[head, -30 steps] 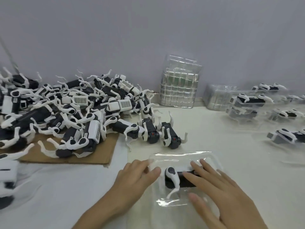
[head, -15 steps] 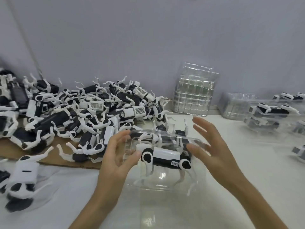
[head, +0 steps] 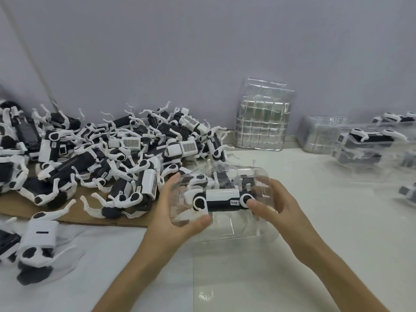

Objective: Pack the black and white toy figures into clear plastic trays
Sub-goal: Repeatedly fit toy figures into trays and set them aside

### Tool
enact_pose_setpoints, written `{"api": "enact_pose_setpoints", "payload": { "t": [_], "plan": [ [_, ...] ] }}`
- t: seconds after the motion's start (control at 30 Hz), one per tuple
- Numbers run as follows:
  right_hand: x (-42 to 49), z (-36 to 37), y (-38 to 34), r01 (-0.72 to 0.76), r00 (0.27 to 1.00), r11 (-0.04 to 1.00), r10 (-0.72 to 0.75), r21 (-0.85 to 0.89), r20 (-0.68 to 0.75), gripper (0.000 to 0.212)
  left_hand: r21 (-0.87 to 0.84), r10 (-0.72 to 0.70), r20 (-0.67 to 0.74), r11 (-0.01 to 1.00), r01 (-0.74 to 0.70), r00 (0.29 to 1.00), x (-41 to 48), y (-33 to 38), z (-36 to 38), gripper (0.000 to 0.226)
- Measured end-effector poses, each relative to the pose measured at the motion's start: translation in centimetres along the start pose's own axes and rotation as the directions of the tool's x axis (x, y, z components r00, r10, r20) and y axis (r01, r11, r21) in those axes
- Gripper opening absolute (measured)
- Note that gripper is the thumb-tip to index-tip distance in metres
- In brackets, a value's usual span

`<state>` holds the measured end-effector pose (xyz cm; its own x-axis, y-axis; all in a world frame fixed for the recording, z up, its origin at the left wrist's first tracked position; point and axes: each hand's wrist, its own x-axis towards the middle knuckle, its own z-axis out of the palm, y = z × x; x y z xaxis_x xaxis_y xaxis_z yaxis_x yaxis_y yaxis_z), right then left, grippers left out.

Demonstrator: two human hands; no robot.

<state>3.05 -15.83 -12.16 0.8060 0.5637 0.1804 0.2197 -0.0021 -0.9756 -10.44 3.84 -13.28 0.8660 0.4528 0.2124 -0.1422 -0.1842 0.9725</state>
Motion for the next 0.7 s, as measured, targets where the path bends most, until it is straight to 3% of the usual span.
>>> {"api": "enact_pose_setpoints", "payload": {
  "t": [0.17, 0.3, 0.47, 0.57, 0.63, 0.7],
  "plan": [
    [-0.1, 0.4, 0.3, 0.053, 0.995, 0.995, -0.06, -0.088, -0.083, 0.078, 0.083, 0.004, -0.024, 0.997, -0.002, 1.0, 0.2, -0.6, -0.1, 0.101],
    [0.0, 0.3, 0.6, 0.09, 0.984, 0.977, -0.117, -0.194, -0.132, 0.082, 0.15, 0.028, -0.061, 0.989, -0.018, 0.998, 0.1, -0.7, -0.1, 0.099],
    [-0.1, 0.3, 0.5, 0.107, 0.982, 0.98, -0.129, -0.165, -0.134, 0.079, -0.132, -0.092, 0.014, 0.987, 0.093, 0.996, 0.0, -0.4, 0.0, 0.098],
    [-0.5, 0.7, 0.1, 0.105, 0.98, 0.974, -0.136, -0.2, -0.146, 0.081, -0.207, -0.125, 0.018, 0.97, 0.126, 0.992, 0.0, -0.2, 0.0, 0.092],
    [-0.8, 0.8, -0.2, 0.203, 0.917, 0.901, -0.312, -0.384, -0.247, 0.065, -0.219, -0.119, -0.041, 0.97, 0.107, 0.992, 0.0, -0.3, 0.1, 0.09],
    [-1.3, 1.1, -0.6, 0.378, 0.743, 0.717, -0.613, -0.586, -0.27, 0.04, -0.217, -0.127, -0.13, 0.971, 0.097, 0.983, 0.0, -0.6, 0.3, 0.087]
  ]
}}
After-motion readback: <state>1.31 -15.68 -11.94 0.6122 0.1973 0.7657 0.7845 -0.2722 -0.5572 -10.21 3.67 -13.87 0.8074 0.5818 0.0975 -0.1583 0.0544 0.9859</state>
